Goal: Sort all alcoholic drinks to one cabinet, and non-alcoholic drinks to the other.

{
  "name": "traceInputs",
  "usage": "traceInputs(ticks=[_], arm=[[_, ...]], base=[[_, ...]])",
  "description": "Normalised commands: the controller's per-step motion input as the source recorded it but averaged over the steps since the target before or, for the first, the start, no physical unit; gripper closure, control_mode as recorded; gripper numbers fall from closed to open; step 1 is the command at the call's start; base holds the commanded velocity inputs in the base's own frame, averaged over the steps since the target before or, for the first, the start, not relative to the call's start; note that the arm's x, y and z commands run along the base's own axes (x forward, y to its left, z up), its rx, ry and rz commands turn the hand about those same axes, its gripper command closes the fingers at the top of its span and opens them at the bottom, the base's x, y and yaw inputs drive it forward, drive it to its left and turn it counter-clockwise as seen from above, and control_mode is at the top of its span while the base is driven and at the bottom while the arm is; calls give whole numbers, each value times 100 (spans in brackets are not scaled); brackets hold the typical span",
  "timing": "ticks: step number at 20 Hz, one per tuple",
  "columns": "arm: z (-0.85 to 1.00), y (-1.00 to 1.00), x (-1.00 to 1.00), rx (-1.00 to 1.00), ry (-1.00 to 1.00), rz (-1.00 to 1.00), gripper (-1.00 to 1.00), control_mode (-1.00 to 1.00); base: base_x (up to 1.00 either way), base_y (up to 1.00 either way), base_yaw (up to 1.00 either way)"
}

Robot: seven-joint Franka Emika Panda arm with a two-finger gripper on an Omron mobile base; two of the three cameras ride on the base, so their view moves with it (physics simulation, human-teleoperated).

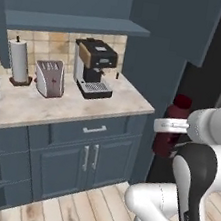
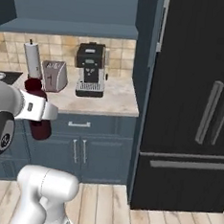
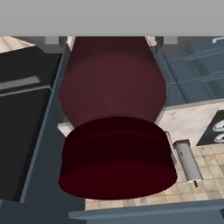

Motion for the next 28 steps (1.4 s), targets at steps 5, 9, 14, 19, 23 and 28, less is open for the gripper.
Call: traceInputs(ticks=[5, 9, 14, 19, 23, 28], arm=[[0, 0, 0, 0, 0, 0, 100, 100], [0, 0, 0, 0, 0, 0, 100, 100], [0, 0, 0, 0, 0, 0, 100, 100], [0, 0, 0, 0, 0, 0, 100, 100], [0, 0, 0, 0, 0, 0, 100, 100], [0, 0, 0, 0, 0, 0, 100, 100]], base=[[78, 1, 22], [100, 7, 19], [91, 6, 17], [44, 1, 19], [19, 3, 20], [28, 1, 17]])
